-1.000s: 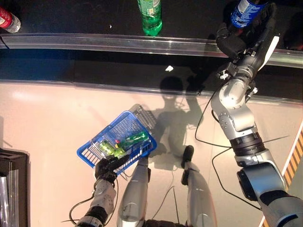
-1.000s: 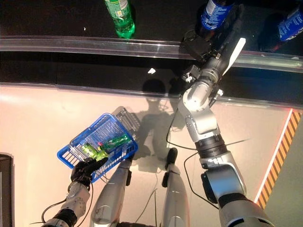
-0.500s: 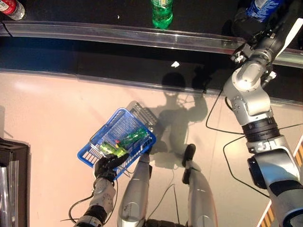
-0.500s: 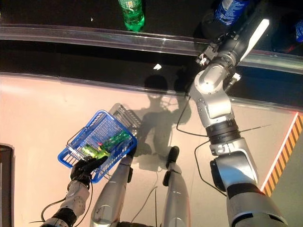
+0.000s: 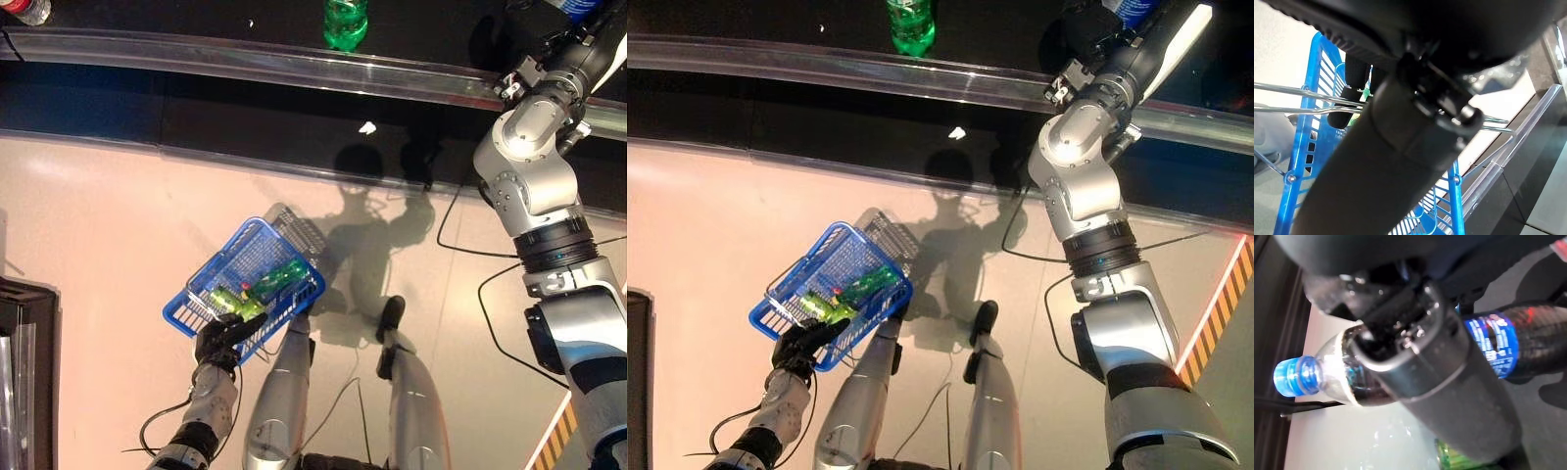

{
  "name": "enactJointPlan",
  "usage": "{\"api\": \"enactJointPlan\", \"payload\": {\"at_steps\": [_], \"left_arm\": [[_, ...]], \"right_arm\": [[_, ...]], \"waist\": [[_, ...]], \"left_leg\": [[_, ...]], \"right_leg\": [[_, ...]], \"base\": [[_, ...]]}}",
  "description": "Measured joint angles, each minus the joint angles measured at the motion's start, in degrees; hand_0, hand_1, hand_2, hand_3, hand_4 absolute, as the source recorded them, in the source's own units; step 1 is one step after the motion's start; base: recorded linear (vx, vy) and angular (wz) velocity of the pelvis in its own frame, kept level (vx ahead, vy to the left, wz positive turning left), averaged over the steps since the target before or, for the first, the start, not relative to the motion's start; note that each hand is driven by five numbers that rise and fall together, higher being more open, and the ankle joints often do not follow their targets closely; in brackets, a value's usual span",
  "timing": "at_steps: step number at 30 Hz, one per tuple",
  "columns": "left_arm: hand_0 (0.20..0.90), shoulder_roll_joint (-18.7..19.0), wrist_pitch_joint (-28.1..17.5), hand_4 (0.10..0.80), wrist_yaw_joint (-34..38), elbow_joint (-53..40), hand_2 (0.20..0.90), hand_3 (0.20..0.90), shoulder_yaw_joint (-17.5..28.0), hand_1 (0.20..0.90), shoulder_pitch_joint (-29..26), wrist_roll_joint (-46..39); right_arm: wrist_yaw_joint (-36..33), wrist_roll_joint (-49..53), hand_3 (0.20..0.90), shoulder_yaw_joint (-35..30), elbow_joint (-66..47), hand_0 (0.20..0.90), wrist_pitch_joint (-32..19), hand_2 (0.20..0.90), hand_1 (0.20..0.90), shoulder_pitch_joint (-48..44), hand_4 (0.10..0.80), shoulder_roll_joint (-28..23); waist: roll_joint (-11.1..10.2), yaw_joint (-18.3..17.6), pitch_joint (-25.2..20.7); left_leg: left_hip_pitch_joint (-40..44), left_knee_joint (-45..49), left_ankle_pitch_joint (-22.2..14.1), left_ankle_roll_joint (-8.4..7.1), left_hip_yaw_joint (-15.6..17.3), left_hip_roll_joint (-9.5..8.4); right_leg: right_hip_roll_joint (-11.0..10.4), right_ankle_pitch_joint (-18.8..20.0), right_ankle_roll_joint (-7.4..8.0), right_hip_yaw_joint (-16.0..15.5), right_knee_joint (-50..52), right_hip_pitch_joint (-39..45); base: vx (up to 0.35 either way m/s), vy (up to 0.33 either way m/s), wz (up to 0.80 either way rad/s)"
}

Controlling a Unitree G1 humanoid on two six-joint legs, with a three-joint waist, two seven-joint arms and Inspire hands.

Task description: Pick up the drink and place into the basket.

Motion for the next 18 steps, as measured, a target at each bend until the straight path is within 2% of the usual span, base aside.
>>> {"api": "enactJointPlan", "payload": {"at_steps": [1,8,18], "left_arm": [[0.3,0.01,0.04,0.1,0.0,0.08,0.3,0.2,0.0,0.3,0.0,0.0],[0.3,0.03,0.05,0.1,-0.12,-0.28,0.3,0.2,-0.01,0.3,-0.03,-0.2],[0.3,0.24,-0.2,0.1,-1.08,-0.28,0.3,0.2,-0.1,0.3,-0.04,-2.1]], "right_arm": [[-0.14,0.92,0.2,0.03,0.01,0.3,0.0,0.3,0.3,-0.41,0.1,-0.01],[-1.16,1.46,0.2,0.82,3.51,0.3,-1.12,0.3,0.3,-1.49,0.1,-1.94],[-0.84,3.31,0.2,1.68,8.71,0.3,-3.81,0.3,0.3,-4.48,0.1,-2.11]], "waist": [[0.0,0.05,0.0],[-0.05,0.89,-0.02],[-0.21,1.16,0.05]], "left_leg": [[-0.11,0.05,0.0,0.0,0.0,-0.05],[-1.13,0.29,0.05,-0.05,-0.23,-0.15],[-1.65,0.63,0.04,-0.04,-0.33,-0.34]], "right_leg": [[-0.04,0.01,0.01,0.0,0.03,-0.08],[-0.12,0.01,0.02,-0.19,0.26,-0.94],[-0.26,-0.01,0.04,-0.23,0.74,-1.46]], "base": [[0.0,0.0,0.0],[0.0,0.0,0.0],[-0.012,-0.004,0.01]]}}
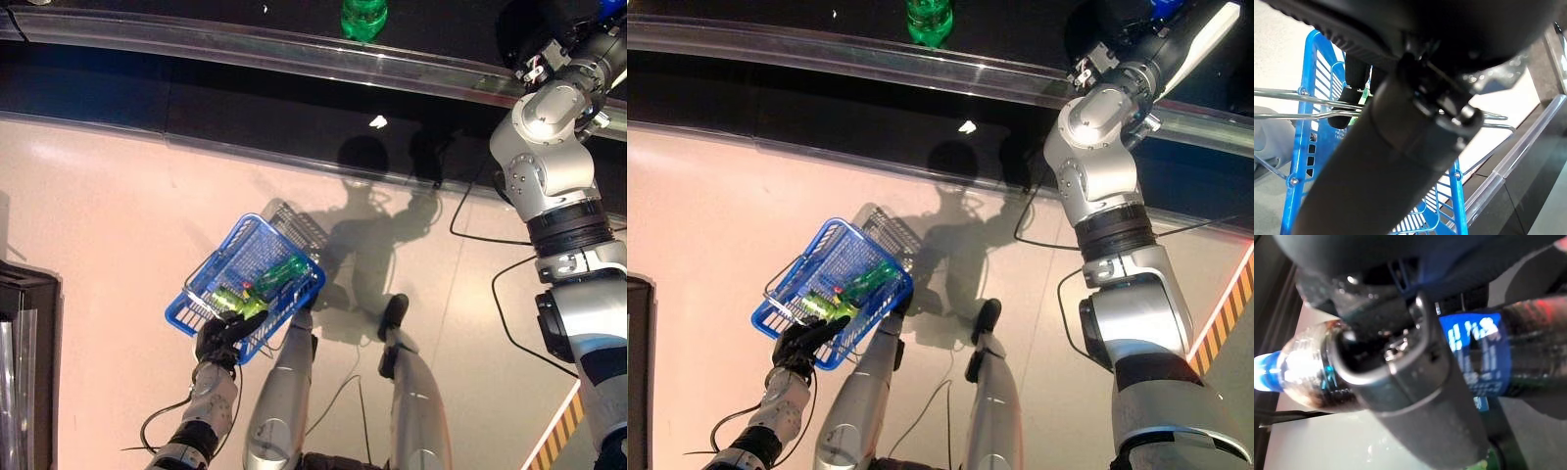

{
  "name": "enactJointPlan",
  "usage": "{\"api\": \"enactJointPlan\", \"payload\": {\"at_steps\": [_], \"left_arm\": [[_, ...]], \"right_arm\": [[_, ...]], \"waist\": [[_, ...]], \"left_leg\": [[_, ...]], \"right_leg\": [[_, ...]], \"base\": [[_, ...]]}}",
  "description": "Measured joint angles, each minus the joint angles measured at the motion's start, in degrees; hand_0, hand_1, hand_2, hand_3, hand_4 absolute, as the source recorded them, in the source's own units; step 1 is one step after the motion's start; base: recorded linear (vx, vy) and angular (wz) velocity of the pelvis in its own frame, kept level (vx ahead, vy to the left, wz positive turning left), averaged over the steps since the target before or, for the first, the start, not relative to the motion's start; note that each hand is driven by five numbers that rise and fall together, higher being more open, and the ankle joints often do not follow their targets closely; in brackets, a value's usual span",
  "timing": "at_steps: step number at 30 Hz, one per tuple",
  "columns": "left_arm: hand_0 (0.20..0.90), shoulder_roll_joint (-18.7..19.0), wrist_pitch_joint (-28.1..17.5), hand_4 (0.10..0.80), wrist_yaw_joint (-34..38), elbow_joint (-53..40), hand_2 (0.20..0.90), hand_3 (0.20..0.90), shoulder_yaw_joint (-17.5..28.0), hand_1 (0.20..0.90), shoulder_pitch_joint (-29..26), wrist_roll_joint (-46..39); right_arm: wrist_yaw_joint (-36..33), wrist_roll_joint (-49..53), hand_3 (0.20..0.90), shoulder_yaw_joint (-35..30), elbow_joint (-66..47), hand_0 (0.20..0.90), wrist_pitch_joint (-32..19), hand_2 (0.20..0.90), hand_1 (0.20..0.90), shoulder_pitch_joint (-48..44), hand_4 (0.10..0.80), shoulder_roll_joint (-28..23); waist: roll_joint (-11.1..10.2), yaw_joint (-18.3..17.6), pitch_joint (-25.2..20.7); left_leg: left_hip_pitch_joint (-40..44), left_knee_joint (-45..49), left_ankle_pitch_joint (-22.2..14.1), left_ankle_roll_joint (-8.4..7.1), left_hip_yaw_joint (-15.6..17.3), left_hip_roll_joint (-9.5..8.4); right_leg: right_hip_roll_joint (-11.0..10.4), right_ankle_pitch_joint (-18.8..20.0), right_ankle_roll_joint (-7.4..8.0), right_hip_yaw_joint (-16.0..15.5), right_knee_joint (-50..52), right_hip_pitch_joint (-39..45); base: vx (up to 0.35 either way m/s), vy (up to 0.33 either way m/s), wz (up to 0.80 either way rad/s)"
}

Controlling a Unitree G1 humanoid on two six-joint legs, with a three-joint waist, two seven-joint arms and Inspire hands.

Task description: Pick up the drink and place into the basket.

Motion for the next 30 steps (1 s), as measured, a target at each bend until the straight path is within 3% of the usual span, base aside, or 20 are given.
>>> {"api": "enactJointPlan", "payload": {"at_steps": [15,23,30], "left_arm": [[0.3,0.03,-0.71,0.1,-1.44,-0.22,0.3,0.2,-0.27,0.3,0.02,-2.71],[0.3,-0.19,-0.7,0.1,-1.77,0.35,0.3,0.2,-0.04,0.3,0.68,-2.71],[0.3,-0.37,-0.76,0.1,-4.08,0.11,0.3,0.2,0.86,0.3,3.32,-2.81]], "right_arm": [[1.89,-2.66,0.2,0.27,0.33,0.3,-0.11,0.3,0.3,2.34,0.1,0.21],[6.23,-7.94,0.2,0.18,-5.94,0.3,1.32,0.3,0.3,10.76,0.1,0.22],[11.97,-13.43,0.2,-0.49,-20.62,0.3,1.81,0.3,0.3,20.59,0.1,0.22]], "waist": [[-0.19,-0.13,0.11],[-0.5,-0.23,0.29],[-0.62,-0.45,0.35]], "left_leg": [[0.52,1.68,0.0,0.02,-0.07,-0.32],[4.78,1.06,-0.07,0.12,0.08,-0.35],[10.84,-1.53,-0.15,0.4,0.21,-0.04]], "right_leg": [[-0.23,0.02,-0.01,0.17,1.35,0.63],[-0.33,-0.06,-0.09,0.18,0.95,4.81],[-0.2,-0.79,-0.24,0.12,-0.42,10.3]], "base": [[-0.042,-0.003,0.01],[-0.019,0.003,0.0],[0.026,-0.006,0.01]]}}
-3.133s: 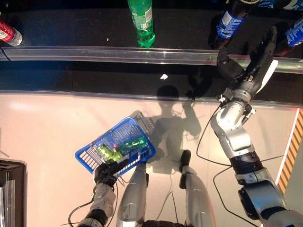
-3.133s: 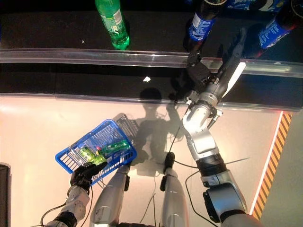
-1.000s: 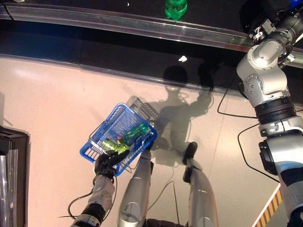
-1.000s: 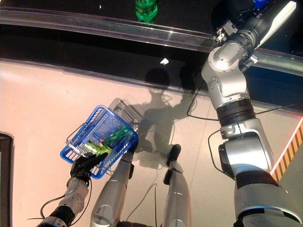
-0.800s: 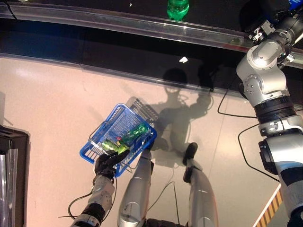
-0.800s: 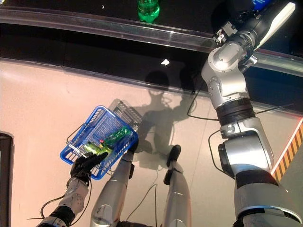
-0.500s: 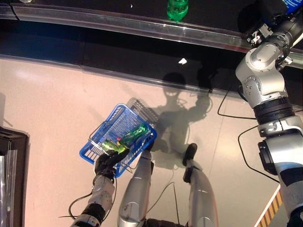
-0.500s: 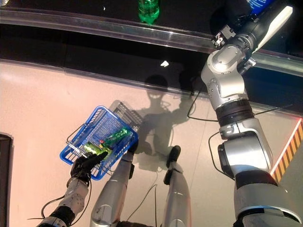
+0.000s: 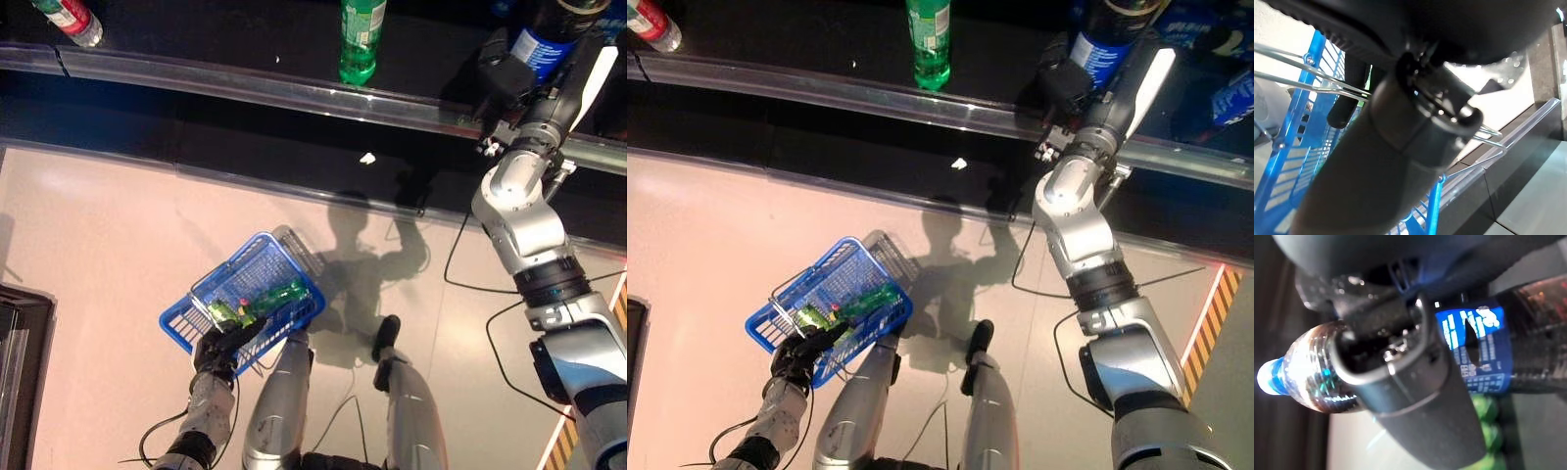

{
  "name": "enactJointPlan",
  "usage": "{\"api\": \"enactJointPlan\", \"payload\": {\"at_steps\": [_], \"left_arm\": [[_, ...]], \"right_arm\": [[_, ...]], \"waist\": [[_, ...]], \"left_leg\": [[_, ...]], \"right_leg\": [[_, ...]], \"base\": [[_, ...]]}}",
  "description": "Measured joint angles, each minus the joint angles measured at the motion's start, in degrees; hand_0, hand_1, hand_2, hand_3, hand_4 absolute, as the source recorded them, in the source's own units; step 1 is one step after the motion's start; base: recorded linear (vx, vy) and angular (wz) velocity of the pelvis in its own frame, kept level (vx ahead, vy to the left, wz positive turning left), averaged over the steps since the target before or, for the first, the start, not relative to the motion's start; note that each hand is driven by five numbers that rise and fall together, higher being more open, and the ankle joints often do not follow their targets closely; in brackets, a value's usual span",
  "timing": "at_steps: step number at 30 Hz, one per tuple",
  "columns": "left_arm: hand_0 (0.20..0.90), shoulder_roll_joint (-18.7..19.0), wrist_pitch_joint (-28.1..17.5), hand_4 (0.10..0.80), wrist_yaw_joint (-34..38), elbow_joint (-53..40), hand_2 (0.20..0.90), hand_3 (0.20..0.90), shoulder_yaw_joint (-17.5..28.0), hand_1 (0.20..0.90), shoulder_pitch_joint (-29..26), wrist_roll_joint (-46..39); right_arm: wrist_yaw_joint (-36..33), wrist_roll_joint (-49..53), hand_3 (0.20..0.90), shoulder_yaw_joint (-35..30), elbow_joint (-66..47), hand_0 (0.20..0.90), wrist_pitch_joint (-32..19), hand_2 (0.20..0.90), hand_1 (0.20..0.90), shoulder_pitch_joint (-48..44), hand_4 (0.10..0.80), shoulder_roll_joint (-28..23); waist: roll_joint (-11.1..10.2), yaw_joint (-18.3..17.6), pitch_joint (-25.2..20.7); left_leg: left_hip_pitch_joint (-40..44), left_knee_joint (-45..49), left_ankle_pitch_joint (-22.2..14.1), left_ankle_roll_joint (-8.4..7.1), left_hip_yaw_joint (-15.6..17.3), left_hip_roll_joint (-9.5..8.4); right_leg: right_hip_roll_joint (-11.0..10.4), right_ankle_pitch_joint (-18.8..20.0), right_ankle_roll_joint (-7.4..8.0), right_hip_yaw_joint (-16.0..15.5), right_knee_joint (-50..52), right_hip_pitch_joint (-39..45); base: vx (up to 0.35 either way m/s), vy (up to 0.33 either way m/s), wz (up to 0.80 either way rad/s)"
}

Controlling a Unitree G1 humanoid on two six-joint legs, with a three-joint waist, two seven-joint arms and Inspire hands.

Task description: Pick up the drink and place into the basket.

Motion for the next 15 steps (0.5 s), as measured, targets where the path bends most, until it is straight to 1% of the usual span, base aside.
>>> {"api": "enactJointPlan", "payload": {"at_steps": [3,6,10,13,15], "left_arm": [[0.3,-0.09,0.0,0.1,-0.42,-1.63,0.3,0.2,0.59,0.3,1.39,0.0],[0.3,-0.15,0.0,0.1,-1.12,-4.5,0.3,0.2,1.7,0.3,3.0,-0.03],[0.3,-0.08,0.05,0.1,-1.47,-11.52,0.3,0.2,2.0,0.3,6.79,-0.07],[0.3,-0.08,0.33,0.1,-2.02,-17.58,0.3,0.2,1.98,0.3,9.59,-0.11],[0.3,-0.08,0.49,0.1,-2.4,-21.1,0.3,0.2,1.96,0.3,10.54,-0.1]], "right_arm": [[4.16,-2.44,0.2,-0.18,-3.53,0.3,-0.01,0.3,0.3,3.74,0.1,0.3],[7.44,-2.75,0.2,-0.32,-6.37,0.3,0.0,0.3,0.3,7.35,0.1,0.43],[15.01,-3.05,0.2,-0.87,-11.69,0.3,0.12,0.3,0.3,15.77,0.1,3.88],[19.49,-2.67,0.2,-0.56,-13.76,0.3,0.64,0.3,0.3,20.07,0.1,6.62],[21.89,-2.42,0.2,0.76,-14.16,0.3,1.13,0.3,0.3,22.09,0.1,8.38]], "waist": [[-0.44,0.04,-0.01],[-0.79,0.09,-0.03],[-0.96,0.1,-0.06],[-0.97,0.29,-0.06],[-0.97,0.43,-0.06]], "left_leg": [[2.67,-1.07,0.06,-0.11,0.02,0.28],[4.44,-1.8,-0.07,0.06,0.0,0.43],[8.15,-3.9,0.01,-0.08,-0.1,0.67],[9.64,-4.94,0.02,-0.09,-0.34,0.78],[10.44,-5.34,0.01,-0.08,-0.65,0.85]], "right_leg": [[0.15,-0.18,0.03,-0.31,-1.06,2.77],[0.17,-0.46,0.11,-0.71,-1.72,4.66],[0.32,-0.62,0.27,-1.2,-3.54,8.44],[0.34,-0.74,0.64,-1.45,-4.03,9.89],[0.43,-0.89,0.73,-1.71,-4.63,10.99]], "base": [[0.054,0.006,0.03],[0.085,0.007,0.05],[0.062,-0.001,0.03],[0.032,-0.008,0.06],[0.057,-0.024,0.09]]}}
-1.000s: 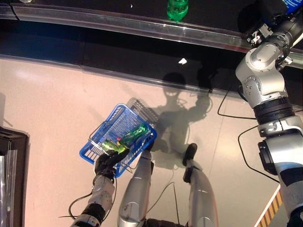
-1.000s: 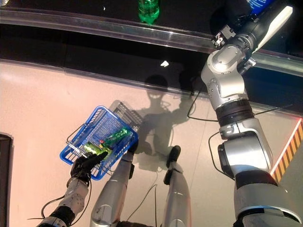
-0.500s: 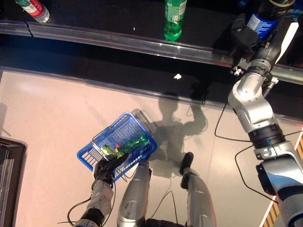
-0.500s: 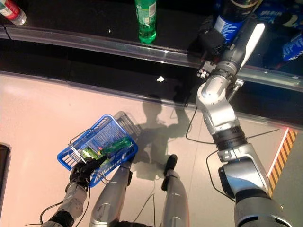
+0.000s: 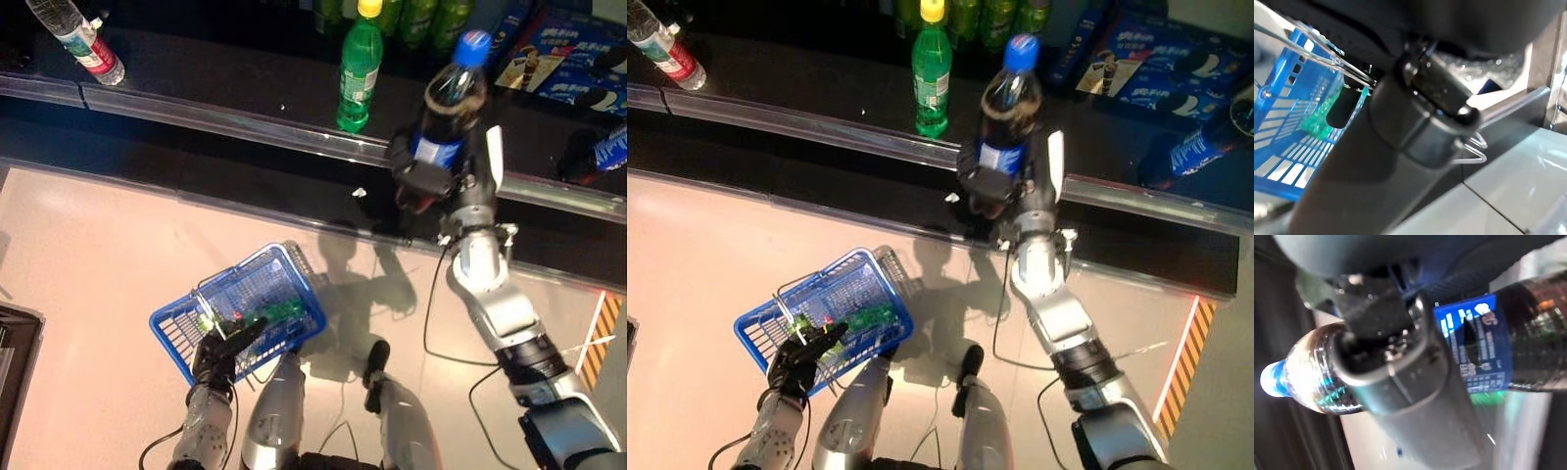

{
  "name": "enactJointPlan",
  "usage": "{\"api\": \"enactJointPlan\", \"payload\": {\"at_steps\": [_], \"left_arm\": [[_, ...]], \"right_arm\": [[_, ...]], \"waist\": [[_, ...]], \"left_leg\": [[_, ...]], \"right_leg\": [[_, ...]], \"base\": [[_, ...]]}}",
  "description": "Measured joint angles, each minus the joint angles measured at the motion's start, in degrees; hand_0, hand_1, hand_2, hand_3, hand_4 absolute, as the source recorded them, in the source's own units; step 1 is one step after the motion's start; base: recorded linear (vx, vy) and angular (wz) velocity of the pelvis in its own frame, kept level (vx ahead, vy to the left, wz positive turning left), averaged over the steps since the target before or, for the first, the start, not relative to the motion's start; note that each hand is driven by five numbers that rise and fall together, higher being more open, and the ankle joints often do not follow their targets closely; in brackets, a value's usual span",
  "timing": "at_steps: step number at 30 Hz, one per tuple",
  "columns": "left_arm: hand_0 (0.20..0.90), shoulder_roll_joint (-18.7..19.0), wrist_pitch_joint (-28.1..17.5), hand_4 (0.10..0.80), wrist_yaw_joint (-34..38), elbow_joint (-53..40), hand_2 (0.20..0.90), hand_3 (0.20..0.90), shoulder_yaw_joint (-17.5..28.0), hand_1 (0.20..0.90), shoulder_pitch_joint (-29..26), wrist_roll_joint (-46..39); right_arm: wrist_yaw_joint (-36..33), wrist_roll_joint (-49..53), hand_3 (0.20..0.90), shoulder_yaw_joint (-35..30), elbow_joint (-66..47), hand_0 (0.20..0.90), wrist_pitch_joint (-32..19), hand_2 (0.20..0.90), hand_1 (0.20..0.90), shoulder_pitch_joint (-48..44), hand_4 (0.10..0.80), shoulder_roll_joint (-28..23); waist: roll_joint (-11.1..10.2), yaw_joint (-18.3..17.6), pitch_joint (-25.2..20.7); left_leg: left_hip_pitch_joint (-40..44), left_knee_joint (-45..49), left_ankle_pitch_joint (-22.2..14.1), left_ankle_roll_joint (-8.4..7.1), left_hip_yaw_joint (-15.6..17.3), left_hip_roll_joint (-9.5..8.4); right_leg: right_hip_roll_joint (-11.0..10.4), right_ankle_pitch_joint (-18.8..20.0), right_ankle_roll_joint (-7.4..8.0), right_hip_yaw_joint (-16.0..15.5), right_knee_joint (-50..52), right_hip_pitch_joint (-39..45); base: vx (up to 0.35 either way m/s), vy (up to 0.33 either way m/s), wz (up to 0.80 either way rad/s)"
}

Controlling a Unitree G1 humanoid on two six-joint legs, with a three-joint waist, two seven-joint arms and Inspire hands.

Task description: Pick up the drink and place into the basket.

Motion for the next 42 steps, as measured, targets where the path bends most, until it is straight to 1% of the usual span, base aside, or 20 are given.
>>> {"api": "enactJointPlan", "payload": {"at_steps": [3,6,7,11,13,15,16,18,25,26,32,35,38,42], "left_arm": [[0.3,0.1,1.55,0.1,-0.02,-4.33,0.3,0.2,-0.15,0.3,0.17,0.05],[0.3,0.44,3.5,0.1,-0.04,-9.62,0.3,0.2,-1.07,0.3,0.69,0.2],[0.3,1.06,3.82,0.1,-0.27,-11.06,0.3,0.2,-1.96,0.3,0.83,0.54],[0.3,4.89,5.32,0.1,-2.09,-15.3,0.3,0.2,-5.33,0.3,0.57,1.52],[0.3,5.88,6.32,0.1,-2.72,-17.26,0.3,0.2,-5.85,0.3,0.54,1.53],[0.3,8.08,7.21,0.1,-3.59,-19.61,0.3,0.2,-7.31,0.3,0.46,1.51],[0.3,8.4,7.35,0.1,-4.16,-19.88,0.3,0.2,-7.4,0.3,0.46,1.51],[0.3,9.57,7.89,0.1,-5.43,-21.67,0.3,0.2,-7.51,0.3,0.46,1.5],[0.3,12.31,9.76,0.1,-9.18,-23.13,0.3,0.2,-7.99,0.3,0.14,1.48],[0.3,13.44,9.89,0.1,-10.2,-23.15,0.3,0.2,-8.99,0.3,-0.23,1.38],[0.3,15.4,11.36,0.1,-14.78,-23.36,0.3,0.2,-9.5,0.3,-0.38,-1.02],[0.3,16.14,11.9,0.1,-16.46,-24.19,0.3,0.2,-9.55,0.3,-0.51,-3.89],[0.3,15.79,12.01,0.1,-17.5,-25.7,0.3,0.2,-9.57,0.3,-0.59,-7.87],[0.3,15.91,12.01,0.1,-20.7,-26.22,0.3,0.2,-9.86,0.3,-0.69,-7.69]], "right_arm": [[2.43,1.45,0.2,2.64,-0.33,0.3,1.24,0.3,0.3,2.0,0.1,1.6],[3.49,2.78,0.2,5.97,-1.63,0.3,1.73,0.3,0.3,3.72,0.1,2.53],[3.61,3.85,0.2,7.26,-1.63,0.3,1.76,0.3,0.3,3.91,0.1,2.8],[3.1,6.75,0.2,12.0,-1.61,0.3,1.76,0.3,0.3,3.91,0.1,5.37],[2.47,6.99,0.2,13.77,-1.6,0.3,1.76,0.3,0.3,3.9,0.1,6.08],[1.7,7.33,0.2,14.91,-1.2,0.3,1.76,0.3,0.3,3.89,0.1,7.4],[1.62,7.33,0.2,15.02,-1.13,0.3,1.76,0.3,0.3,3.88,0.1,7.64],[0.85,7.79,0.2,15.59,-0.94,0.3,1.76,0.3,0.3,3.68,0.1,8.43],[-2.4,7.6,0.2,17.62,6.44,0.3,2.1,0.3,0.3,-0.07,0.1,10.41],[-2.79,7.59,0.2,17.95,8.93,0.3,2.21,0.3,0.3,-0.68,0.1,10.63],[-3.24,6.53,0.2,20.17,15.38,0.3,2.81,0.3,0.3,-0.67,0.1,10.62],[-3.26,6.47,0.2,20.97,18.87,0.3,3.19,0.3,0.3,-0.68,0.1,11.31],[-3.55,6.52,0.2,21.74,22.07,0.3,3.44,0.3,0.3,-0.67,0.1,12.94],[-3.54,6.44,0.2,22.73,25.62,0.3,3.48,0.3,0.3,-0.89,0.1,15.37]], "waist": [[0.0,0.2,0.0],[-0.05,1.69,-0.02],[-0.07,1.7,-0.03],[-0.09,4.02,-0.04],[-0.09,4.77,-0.04],[-0.1,5.54,-0.03],[-0.1,5.74,-0.03],[-0.11,6.95,-0.03],[-0.14,8.34,-0.02],[-0.14,8.67,-0.02],[-0.15,10.19,-0.01],[-0.15,10.81,-0.01],[-0.15,10.89,-0.01],[-0.15,11.16,-0.01]], "left_leg": [[1.31,-0.68,0.01,-0.03,-1.07,0.0],[1.85,-0.83,-0.05,-0.1,-1.16,0.1],[1.9,-0.79,-0.05,-0.1,-1.18,0.11],[1.96,-0.71,-0.05,-0.1,-1.58,0.07],[1.93,-0.69,-0.04,-0.11,-2.39,-0.18],[1.91,-0.6,-0.02,-0.16,-3.54,-0.5],[1.91,-0.6,-0.02,-0.16,-3.7,-0.53],[1.81,-0.61,-0.01,-0.19,-4.35,-0.7],[1.78,-0.63,-0.02,-0.19,-5.74,-1.51],[1.67,-0.65,-0.02,-0.18,-6.11,-1.64],[1.48,-0.7,-0.05,-0.15,-6.68,-1.86],[1.46,-0.68,-0.05,-0.15,-6.9,-1.9],[1.02,-0.47,-0.03,-0.18,-7.37,-2.05],[0.88,-0.45,-0.02,-0.2,-7.59,-2.21]], "right_leg": [[-0.07,-0.52,0.02,-1.35,-0.43,1.79],[-0.05,-0.96,0.04,-1.98,-0.52,2.72],[-0.17,-1.22,0.04,-2.72,-0.52,3.19],[-0.16,-1.6,0.09,-3.09,-0.43,3.6],[-0.24,-1.95,0.27,-3.11,-0.27,3.93],[-0.36,-2.74,0.37,-3.22,0.21,4.33],[-0.37,-2.83,0.42,-3.23,0.27,4.38],[-0.48,-3.22,0.52,-4.0,0.38,4.6],[-1.45,-4.7,0.82,-4.94,1.98,4.62],[-1.63,-4.98,0.89,-5.65,2.18,4.64],[-1.81,-5.29,1.0,-5.89,2.16,4.71],[-1.82,-5.35,0.98,-5.96,2.22,4.75],[-1.83,-5.68,0.81,-5.96,2.32,4.67],[-1.92,-5.83,0.87,-6.01,2.38,4.62]], "base": [[0.057,-0.026,0.16],[0.037,-0.02,0.15],[0.014,-0.001,0.25],[-0.016,-0.009,0.11],[-0.027,-0.023,0.22],[-0.016,-0.026,0.28],[-0.015,-0.04,0.21],[-0.009,-0.044,0.18],[0.02,-0.01,0.12],[0.029,0.002,0.12],[0.046,0.002,0.06],[0.038,-0.003,0.05],[0.025,-0.02,0.1],[0.037,-0.005,0.04]]}}
